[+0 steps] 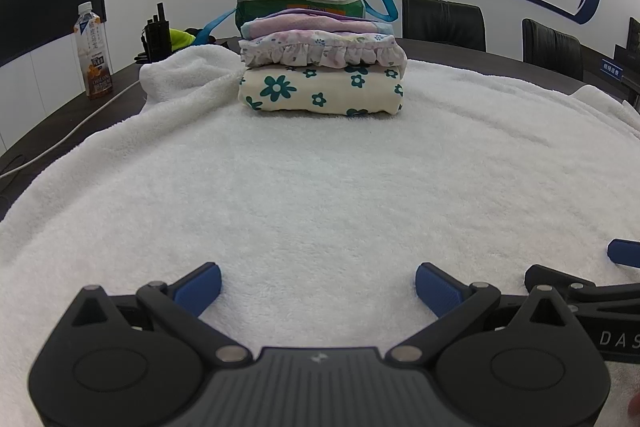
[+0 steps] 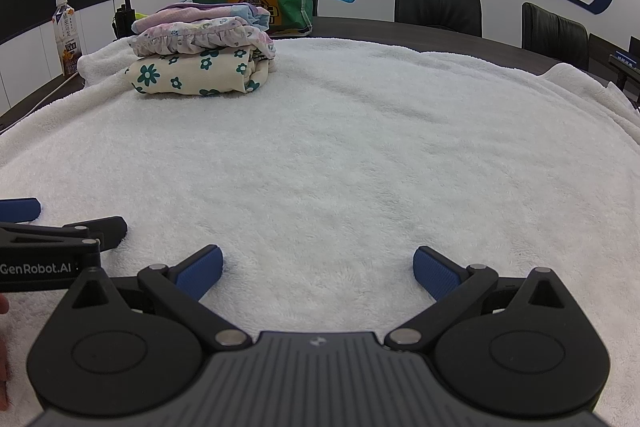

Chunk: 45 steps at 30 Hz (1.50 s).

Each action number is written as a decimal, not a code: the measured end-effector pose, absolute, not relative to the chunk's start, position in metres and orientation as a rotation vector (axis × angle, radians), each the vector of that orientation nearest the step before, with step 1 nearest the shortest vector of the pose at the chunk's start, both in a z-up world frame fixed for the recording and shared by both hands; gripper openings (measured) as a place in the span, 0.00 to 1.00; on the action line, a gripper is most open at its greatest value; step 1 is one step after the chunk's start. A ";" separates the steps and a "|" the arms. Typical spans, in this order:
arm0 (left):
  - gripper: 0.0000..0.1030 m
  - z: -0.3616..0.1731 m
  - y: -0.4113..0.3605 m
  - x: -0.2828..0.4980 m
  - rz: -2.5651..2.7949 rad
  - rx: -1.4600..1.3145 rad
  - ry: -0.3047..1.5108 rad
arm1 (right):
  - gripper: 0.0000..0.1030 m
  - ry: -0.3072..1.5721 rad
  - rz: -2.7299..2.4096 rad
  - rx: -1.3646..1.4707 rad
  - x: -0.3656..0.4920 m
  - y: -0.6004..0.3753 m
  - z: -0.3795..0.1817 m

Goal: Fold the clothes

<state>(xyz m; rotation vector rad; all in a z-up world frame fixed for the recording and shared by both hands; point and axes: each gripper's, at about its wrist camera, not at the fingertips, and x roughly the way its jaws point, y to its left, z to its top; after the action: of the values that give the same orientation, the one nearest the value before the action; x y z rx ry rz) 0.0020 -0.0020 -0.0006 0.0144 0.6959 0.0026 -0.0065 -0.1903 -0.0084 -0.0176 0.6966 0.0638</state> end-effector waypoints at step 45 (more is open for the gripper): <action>0.58 0.029 0.110 0.212 -0.176 -0.040 0.705 | 0.45 0.713 0.363 -0.017 0.205 -0.121 0.029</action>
<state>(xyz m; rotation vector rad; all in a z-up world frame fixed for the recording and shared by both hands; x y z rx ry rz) 0.2115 0.1101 0.0286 -0.0405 0.7047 -0.1759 0.2052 -0.1206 0.0292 -0.0169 0.7134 0.3635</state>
